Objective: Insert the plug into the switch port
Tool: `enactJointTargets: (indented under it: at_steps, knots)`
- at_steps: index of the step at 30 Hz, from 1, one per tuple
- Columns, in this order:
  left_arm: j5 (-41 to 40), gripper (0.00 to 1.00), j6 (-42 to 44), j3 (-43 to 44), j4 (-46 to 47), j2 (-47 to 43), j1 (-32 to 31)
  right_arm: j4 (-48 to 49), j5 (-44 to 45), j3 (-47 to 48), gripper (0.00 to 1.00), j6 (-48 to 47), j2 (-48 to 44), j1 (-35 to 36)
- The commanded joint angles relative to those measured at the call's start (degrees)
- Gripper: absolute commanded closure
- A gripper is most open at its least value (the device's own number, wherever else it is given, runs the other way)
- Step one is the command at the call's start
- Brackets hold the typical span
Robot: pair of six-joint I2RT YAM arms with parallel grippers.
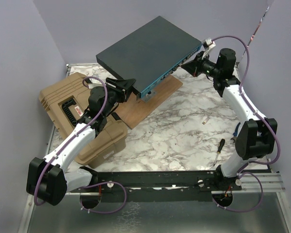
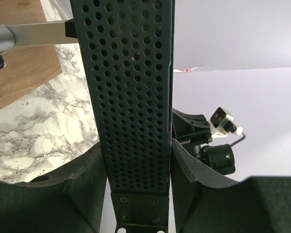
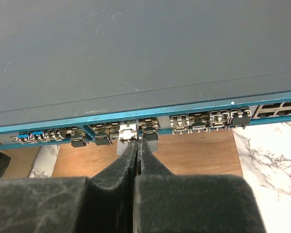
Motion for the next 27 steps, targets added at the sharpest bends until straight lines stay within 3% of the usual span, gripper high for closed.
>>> enactJointTargets:
  at_steps: [1, 9, 16, 21, 27]
  knots:
    - [-1.7, 1.0, 4.34, -1.3, -8.09, -4.1, 0.83, 4.94, 4.15, -3.32, 0.93, 3.78, -1.31, 0.92]
    - [-1.69, 1.0, 4.41, -1.13, -7.94, -4.05, 0.84, 11.22, 6.26, -10.12, 0.69, 22.11, -6.01, -2.22]
    - [-1.69, 1.0, 4.43, -1.28, -7.75, -4.19, 0.84, 24.06, 8.62, -18.81, 0.52, 40.83, -9.47, -3.34]
    - [-1.69, 1.0, 4.43, -1.28, -7.53, -4.14, 0.84, 32.17, 7.3, -20.55, 0.5, 52.95, -7.15, -3.34]
    - [-1.7, 1.0, 4.43, -1.23, -7.16, -4.22, 0.84, 36.77, 7.26, -21.11, 0.51, 60.17, -3.18, -3.22]
